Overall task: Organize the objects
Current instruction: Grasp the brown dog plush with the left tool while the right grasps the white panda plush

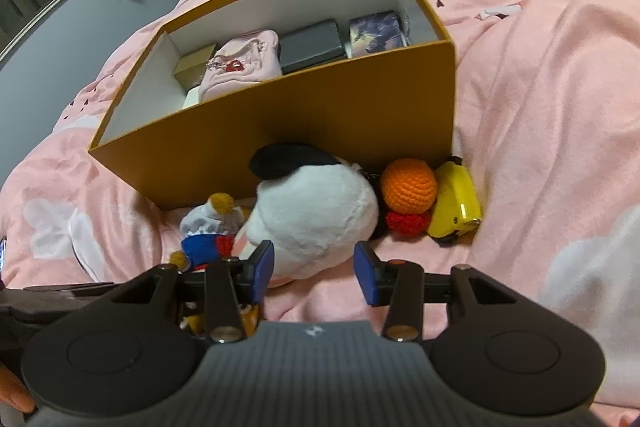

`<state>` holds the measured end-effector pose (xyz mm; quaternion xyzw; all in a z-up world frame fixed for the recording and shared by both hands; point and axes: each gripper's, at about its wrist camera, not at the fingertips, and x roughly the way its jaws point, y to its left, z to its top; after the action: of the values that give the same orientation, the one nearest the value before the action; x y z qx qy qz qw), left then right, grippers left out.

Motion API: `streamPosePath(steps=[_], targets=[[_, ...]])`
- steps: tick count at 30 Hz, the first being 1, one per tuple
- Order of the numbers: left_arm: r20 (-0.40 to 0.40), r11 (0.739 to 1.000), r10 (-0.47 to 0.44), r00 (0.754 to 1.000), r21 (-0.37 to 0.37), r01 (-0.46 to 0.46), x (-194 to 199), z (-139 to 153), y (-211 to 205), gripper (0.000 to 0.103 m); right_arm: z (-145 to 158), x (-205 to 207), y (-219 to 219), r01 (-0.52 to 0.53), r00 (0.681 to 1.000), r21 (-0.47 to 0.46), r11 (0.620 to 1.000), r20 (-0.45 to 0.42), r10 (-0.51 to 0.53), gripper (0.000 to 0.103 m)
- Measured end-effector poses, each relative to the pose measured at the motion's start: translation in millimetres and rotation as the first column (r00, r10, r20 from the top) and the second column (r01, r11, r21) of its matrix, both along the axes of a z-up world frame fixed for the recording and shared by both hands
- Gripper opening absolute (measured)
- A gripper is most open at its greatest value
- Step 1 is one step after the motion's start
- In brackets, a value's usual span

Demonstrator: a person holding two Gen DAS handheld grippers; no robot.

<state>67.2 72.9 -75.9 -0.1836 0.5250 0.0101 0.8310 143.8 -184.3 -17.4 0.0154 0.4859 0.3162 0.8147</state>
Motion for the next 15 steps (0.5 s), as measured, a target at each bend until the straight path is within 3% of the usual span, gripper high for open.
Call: streamPosePath(steps=[4,7,12,15], targets=[[-0.003,0.999,-0.032,0.999,0.029,0.032,-1.2,-0.3,-5.4,0.066,4.0,-1.6,7.5,-0.006,1.0,0.005,1.0,-0.001,0.006,0.049],[0.018,1.0,-0.007,1.0,0.006,0.007,-5.5,4.6,-3.3,0.058,4.7,0.5,17.8,-0.002,1.0,-0.015,1.0,-0.006,0.002,0.06],[0.089,0.998,0.034,0.995,0.056,-0.039,-12.9,21.3,3.3,0.053,0.1,6.4,35.5,0.053,0.998,-0.063,0.997,-0.027,-0.055,0.064],[0.106,0.996,0.075,0.992,0.044,-0.08,-11.6,22.6,12.8,0.053,-4.0,11.3,42.4,0.098,0.994,-0.06,0.993,-0.049,-0.101,0.076]])
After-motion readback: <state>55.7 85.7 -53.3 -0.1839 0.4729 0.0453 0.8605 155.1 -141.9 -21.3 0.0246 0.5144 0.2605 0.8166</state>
